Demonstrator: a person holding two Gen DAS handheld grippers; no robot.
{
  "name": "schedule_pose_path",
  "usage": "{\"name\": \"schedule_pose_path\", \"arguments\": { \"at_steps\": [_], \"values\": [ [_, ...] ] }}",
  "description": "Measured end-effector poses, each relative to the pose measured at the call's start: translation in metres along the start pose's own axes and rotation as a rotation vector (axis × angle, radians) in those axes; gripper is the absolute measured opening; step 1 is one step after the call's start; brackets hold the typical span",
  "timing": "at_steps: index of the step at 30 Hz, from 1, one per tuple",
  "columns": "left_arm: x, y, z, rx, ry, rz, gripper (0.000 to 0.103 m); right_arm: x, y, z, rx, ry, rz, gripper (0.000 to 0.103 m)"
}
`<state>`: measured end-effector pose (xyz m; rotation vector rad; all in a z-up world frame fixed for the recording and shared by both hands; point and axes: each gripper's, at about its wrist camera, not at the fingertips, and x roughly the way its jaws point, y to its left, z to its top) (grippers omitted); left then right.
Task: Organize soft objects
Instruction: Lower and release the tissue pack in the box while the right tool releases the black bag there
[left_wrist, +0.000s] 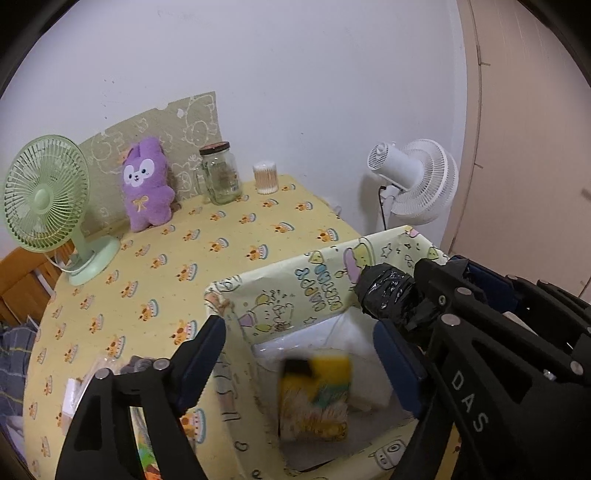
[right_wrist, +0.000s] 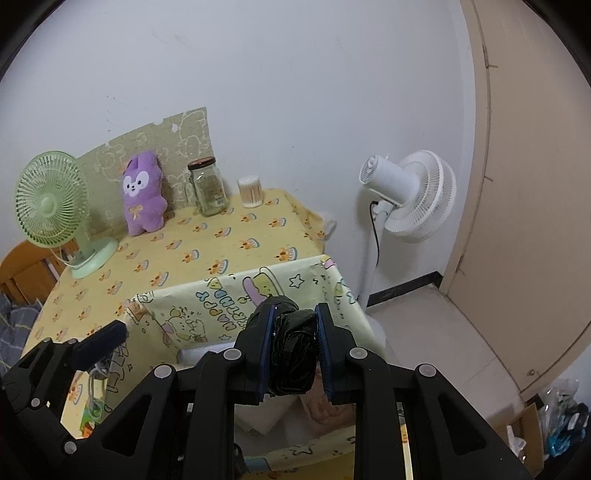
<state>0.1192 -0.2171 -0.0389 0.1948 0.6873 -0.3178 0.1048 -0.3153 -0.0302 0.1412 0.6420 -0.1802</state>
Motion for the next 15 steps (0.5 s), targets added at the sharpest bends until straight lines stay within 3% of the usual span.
{"name": "schedule_pose_path", "arguments": {
  "at_steps": [6,9,11,15],
  "values": [
    [0.0,0.009,-0.001,-0.008,0.001,0.011,0.087,0.004,0.009,0.001,-0.01,0.011,0.031,0.028],
    [-0.002,0.011,-0.002,-0.008,-0.001,0.001,0.088,0.004,0.013,0.001,-0.009,0.016,0.041,0.039],
    [-0.005,0.01,-0.003,-0.002,-0.007,-0.01,0.09,0.004,0.014,0.0,-0.004,0.017,0.045,0.057],
    [-0.008,0.011,-0.003,-0.005,-0.015,-0.011,0.094,0.001,0.015,-0.001,0.007,0.013,0.047,0.069]
  ]
}}
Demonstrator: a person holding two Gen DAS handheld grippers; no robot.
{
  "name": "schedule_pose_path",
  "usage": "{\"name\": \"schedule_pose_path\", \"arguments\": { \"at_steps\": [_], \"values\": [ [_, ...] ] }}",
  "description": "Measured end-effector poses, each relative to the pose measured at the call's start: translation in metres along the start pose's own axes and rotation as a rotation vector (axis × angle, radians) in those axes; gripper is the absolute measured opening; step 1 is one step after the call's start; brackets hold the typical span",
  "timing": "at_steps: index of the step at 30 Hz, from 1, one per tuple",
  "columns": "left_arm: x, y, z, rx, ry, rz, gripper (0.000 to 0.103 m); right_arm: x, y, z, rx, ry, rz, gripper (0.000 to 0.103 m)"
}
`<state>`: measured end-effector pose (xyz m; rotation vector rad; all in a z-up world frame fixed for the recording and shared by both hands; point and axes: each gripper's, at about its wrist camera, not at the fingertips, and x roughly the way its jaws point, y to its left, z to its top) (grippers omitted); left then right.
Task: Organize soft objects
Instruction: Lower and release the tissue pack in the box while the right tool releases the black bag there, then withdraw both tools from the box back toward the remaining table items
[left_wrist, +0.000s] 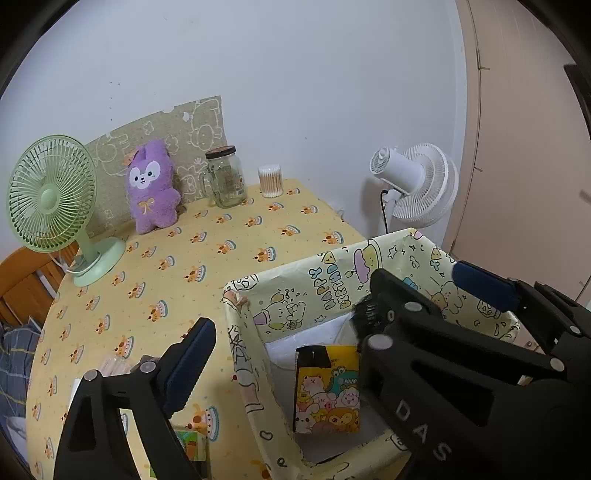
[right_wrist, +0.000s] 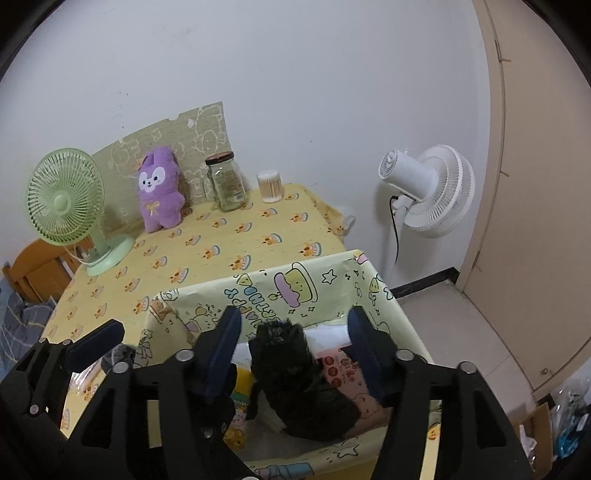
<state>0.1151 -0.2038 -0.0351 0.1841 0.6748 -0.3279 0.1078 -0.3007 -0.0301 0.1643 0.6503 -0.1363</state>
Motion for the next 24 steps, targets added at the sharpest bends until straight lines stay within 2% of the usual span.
{"name": "schedule_pose_path", "arguments": {
  "at_steps": [2,10,19,24],
  "values": [
    [-0.002,0.001,0.0,-0.002,-0.003,-0.002,0.095,-0.002,0.001,0.0,0.002,-0.001,-0.001,0.077],
    [-0.014,0.008,-0.002,-0.017,-0.02,-0.012,0.097,-0.015,0.011,0.0,-0.016,0.001,-0.023,0.08],
    [-0.035,0.021,-0.003,-0.02,-0.056,0.001,0.101,-0.035,0.026,0.001,-0.022,-0.033,-0.042,0.093],
    [-0.048,0.032,-0.004,-0.041,-0.073,-0.002,0.101,-0.045,0.037,0.003,-0.036,-0.051,-0.041,0.094]
  ]
}}
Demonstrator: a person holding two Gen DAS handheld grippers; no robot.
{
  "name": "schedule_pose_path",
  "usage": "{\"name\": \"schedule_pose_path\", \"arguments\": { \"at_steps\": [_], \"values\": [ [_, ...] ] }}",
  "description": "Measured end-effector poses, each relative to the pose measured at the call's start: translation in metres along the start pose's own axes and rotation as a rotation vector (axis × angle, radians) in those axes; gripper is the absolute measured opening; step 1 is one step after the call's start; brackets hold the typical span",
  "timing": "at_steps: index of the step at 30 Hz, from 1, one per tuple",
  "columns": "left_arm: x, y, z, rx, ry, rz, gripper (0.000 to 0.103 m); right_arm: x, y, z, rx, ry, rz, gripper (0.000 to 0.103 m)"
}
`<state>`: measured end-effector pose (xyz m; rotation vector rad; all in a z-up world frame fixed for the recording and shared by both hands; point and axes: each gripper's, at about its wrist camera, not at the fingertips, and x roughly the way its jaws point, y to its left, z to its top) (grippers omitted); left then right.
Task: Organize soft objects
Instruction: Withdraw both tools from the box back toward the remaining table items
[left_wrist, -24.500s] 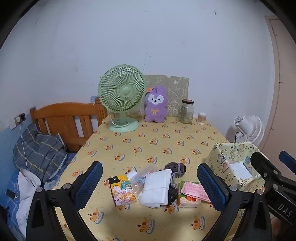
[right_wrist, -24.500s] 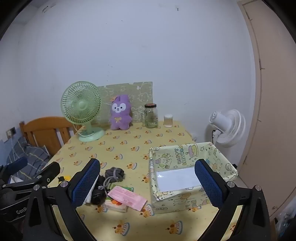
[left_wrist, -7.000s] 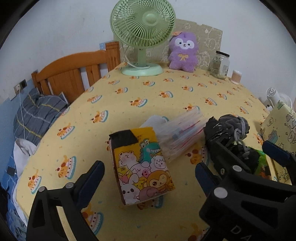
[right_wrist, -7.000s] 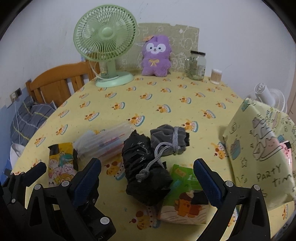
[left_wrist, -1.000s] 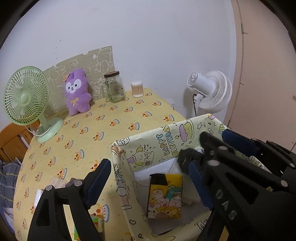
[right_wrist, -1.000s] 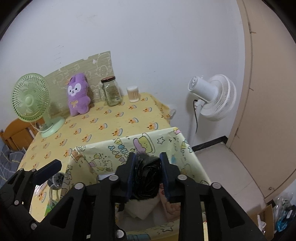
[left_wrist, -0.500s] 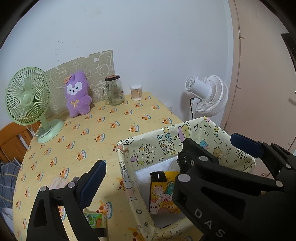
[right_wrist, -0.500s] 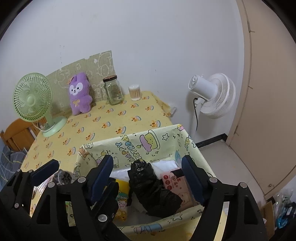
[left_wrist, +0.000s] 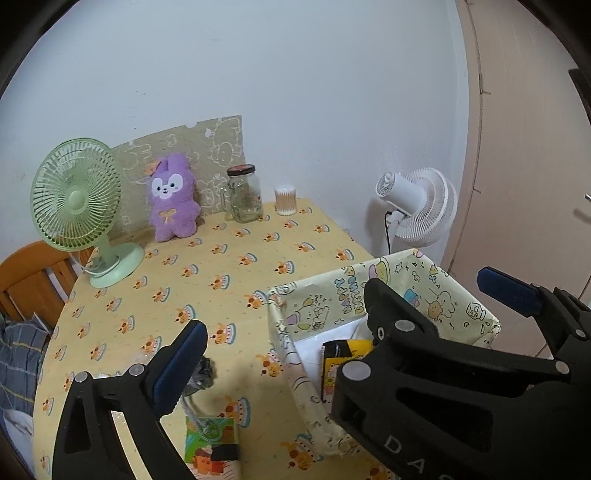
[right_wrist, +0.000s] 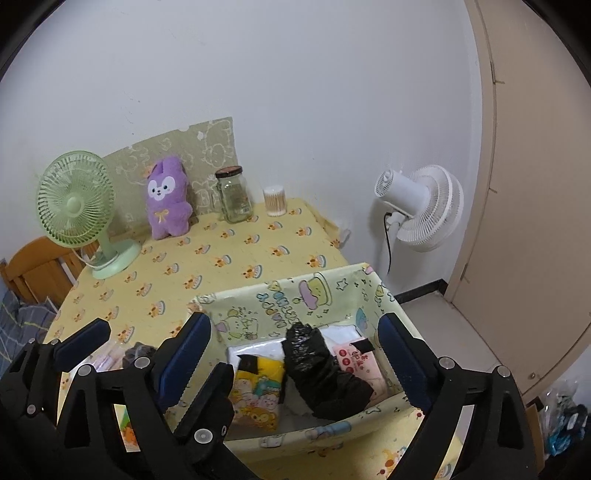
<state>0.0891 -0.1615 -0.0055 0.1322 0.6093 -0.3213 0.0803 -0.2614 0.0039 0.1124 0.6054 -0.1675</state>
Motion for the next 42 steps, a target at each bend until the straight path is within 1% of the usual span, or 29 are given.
{"name": "schedule_pose_path", "arguments": {
  "at_steps": [7,16,22,28,31,42],
  "values": [
    [-0.019,0.017,0.0,-0.024,-0.023,0.01,0.101,-0.016,0.019,0.002,-0.014,-0.022,0.004,0.098],
    [-0.048,0.035,0.001,-0.058,-0.067,0.034,0.102,-0.044,0.043,0.008,-0.039,-0.069,0.024,0.099],
    [-0.063,0.048,0.001,-0.064,-0.091,0.055,0.102,-0.057,0.059,0.01,-0.052,-0.082,0.043,0.099],
    [-0.075,0.059,0.0,-0.07,-0.112,0.073,0.102,-0.067,0.073,0.011,-0.06,-0.1,0.055,0.1],
    [-0.082,0.065,-0.002,-0.079,-0.129,0.085,0.101,-0.07,0.08,0.011,-0.062,-0.091,0.064,0.1],
    [-0.092,0.087,-0.014,-0.103,-0.145,0.115,0.101,-0.075,0.103,0.002,-0.073,-0.11,0.094,0.1]
  ]
}}
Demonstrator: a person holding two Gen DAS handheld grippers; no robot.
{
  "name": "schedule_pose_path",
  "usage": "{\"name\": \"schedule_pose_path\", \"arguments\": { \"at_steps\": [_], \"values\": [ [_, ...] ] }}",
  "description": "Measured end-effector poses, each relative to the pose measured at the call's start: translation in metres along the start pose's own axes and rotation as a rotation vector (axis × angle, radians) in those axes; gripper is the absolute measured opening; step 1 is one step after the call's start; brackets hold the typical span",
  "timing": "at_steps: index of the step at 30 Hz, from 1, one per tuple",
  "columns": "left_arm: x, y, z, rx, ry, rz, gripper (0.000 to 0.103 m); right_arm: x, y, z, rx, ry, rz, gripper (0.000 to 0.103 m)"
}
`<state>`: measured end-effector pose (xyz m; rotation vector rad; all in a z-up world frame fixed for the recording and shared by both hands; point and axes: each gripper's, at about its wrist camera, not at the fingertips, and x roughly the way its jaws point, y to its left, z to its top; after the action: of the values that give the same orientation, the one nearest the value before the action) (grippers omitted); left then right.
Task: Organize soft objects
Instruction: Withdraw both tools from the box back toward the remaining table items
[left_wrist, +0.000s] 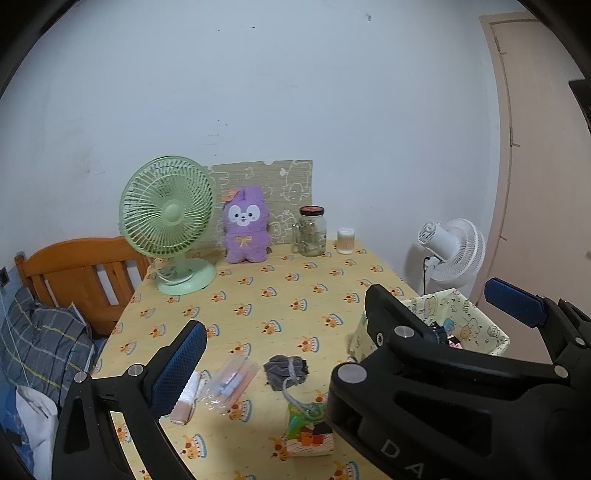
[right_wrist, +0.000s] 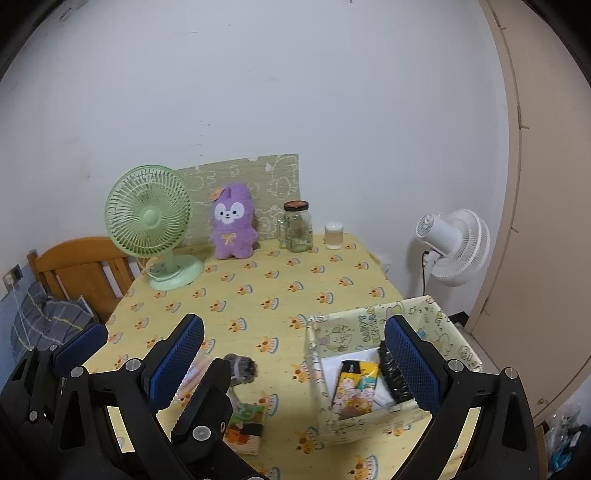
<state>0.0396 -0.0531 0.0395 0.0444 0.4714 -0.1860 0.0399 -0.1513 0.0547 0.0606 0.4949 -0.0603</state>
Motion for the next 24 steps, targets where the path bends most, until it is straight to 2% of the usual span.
{"name": "schedule_pose_path", "arguments": {
  "at_steps": [14,24],
  "values": [
    [0.004,0.025,-0.024,-0.023,0.001,0.041,0.101,0.009,0.026,-0.021,-0.013,-0.016,0.03,0.1],
    [0.014,0.035,-0.043,-0.037,0.02,0.034,0.101,0.018,0.036,-0.037,-0.036,-0.014,0.038,0.1]
  ]
}}
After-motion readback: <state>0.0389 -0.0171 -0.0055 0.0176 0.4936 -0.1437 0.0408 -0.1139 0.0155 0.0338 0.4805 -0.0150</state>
